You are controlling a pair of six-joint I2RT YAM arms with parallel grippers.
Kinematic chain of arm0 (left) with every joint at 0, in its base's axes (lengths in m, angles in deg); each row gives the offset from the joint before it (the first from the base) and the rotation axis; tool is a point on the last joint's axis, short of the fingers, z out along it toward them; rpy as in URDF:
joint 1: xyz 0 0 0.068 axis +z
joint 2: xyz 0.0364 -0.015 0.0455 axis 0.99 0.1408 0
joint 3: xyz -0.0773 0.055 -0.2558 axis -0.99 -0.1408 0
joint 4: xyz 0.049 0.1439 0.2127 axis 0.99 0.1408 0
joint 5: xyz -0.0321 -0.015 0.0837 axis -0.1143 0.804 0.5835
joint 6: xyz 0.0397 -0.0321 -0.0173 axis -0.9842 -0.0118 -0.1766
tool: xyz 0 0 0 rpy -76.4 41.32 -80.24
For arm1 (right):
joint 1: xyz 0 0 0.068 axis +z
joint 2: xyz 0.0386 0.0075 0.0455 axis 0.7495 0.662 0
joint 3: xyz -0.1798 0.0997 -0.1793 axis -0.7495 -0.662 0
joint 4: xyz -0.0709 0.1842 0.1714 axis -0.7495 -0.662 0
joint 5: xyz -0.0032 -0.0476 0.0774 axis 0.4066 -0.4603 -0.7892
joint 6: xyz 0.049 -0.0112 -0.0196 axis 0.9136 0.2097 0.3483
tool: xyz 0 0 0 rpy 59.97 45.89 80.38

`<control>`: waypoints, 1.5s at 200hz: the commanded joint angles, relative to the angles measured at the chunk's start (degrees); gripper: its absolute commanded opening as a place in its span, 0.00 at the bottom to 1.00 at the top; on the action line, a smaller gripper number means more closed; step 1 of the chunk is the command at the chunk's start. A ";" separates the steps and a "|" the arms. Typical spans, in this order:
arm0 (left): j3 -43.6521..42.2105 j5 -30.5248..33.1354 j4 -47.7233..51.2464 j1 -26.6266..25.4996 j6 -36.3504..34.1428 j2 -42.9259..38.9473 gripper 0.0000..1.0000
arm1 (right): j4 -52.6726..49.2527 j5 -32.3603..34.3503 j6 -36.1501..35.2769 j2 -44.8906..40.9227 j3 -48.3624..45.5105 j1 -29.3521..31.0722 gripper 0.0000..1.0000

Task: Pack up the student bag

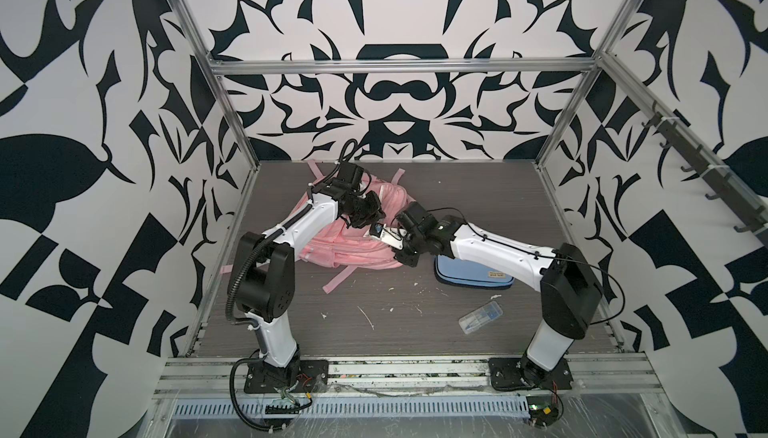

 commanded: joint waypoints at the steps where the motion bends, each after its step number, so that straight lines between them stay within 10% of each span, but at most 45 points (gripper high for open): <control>1: 3.64 1.52 -7.29 2.72 6.38 -2.93 0.00 | 1.29 -4.25 3.29 -3.49 -2.35 0.59 0.00; 300: -5.01 -3.62 -27.39 3.67 35.35 -4.16 0.00 | 17.45 -16.55 17.20 8.70 4.95 4.24 0.00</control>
